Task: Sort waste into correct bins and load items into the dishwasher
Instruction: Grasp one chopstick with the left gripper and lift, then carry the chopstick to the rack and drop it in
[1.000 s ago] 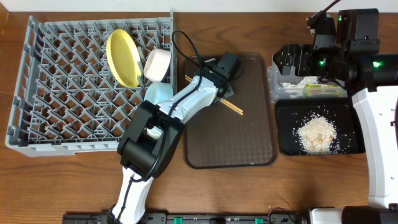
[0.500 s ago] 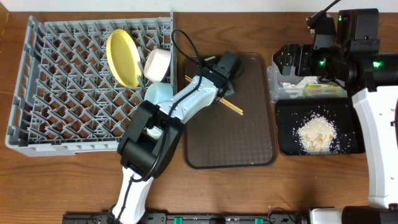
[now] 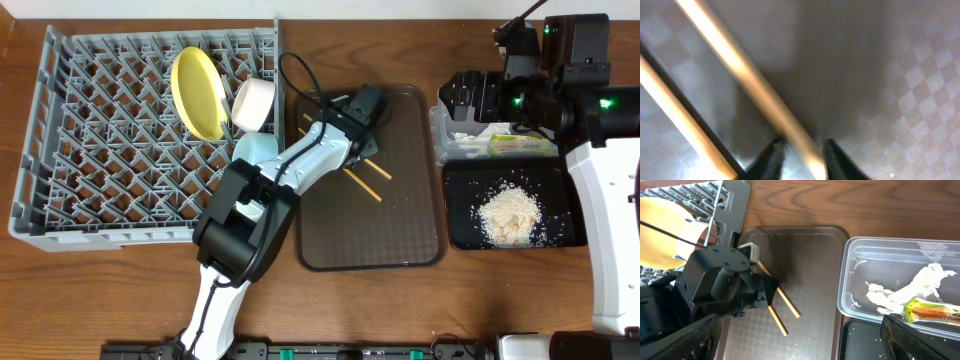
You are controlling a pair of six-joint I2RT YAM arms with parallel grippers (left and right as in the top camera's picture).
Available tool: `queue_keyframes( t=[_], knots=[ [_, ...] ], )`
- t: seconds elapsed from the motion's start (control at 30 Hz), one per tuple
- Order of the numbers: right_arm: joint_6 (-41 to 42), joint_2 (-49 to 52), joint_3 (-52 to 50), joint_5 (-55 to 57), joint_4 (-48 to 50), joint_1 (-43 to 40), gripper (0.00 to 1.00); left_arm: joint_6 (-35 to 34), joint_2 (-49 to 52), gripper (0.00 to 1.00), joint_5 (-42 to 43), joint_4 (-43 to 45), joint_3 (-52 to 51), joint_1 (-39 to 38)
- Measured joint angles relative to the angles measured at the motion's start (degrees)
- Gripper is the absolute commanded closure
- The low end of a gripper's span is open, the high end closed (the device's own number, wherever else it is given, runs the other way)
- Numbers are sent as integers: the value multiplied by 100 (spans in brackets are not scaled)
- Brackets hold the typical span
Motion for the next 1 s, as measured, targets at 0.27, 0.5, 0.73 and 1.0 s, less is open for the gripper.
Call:
queue_keyframes(
  t=[0.27,0.5,0.73,1.0],
  knots=[
    [0,0,0,0,0,0,1,-33,0,93,144,-15,0,2],
    [0,0,0,0,0,0,1,-31,0,93,155,-13,0,2],
    [0,0,0,2,0,0,1,566,-212,93,304,-481,0,-2],
    [0,0,0,9,0,0,1,2223,-2485,92,118,-1910,214,118]
  ],
)
